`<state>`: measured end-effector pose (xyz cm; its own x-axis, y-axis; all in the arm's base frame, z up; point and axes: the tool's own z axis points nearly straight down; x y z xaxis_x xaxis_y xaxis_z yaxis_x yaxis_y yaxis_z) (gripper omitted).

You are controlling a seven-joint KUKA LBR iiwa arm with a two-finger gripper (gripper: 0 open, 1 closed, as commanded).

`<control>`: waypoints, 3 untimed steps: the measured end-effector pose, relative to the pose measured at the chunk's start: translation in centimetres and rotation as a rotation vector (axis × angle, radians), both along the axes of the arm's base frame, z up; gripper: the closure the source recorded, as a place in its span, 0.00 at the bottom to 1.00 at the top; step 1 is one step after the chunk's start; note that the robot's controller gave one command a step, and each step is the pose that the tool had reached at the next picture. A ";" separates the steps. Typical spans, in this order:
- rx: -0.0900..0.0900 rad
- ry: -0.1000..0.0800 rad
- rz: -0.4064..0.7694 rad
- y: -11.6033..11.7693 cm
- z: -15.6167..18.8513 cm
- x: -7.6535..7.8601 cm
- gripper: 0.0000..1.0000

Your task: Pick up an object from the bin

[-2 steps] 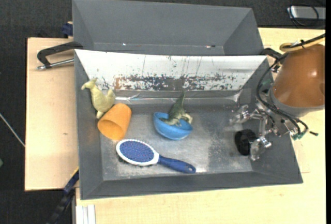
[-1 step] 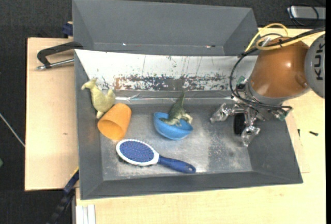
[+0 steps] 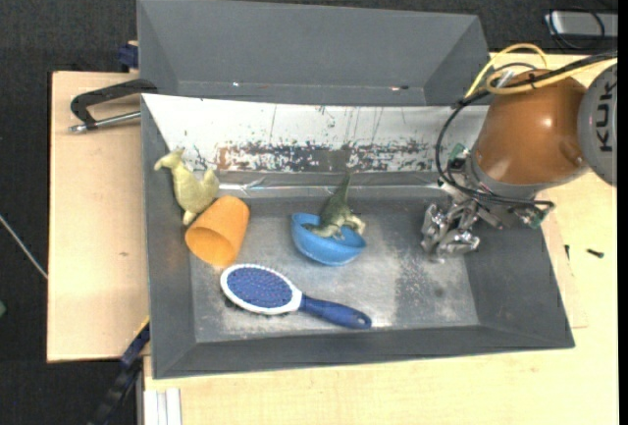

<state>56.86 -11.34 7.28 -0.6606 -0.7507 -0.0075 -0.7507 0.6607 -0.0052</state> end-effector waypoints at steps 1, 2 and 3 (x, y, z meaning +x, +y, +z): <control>0.002 -0.001 -0.238 2.3 3.9 1.0 1.00; 0.002 0.003 -0.240 2.2 3.8 0.9 0.00; 0.000 0.005 0.001 10.5 0.4 2.5 0.00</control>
Offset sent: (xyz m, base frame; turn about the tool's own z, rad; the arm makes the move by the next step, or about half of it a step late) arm 0.0075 0.0213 0.0365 0.2387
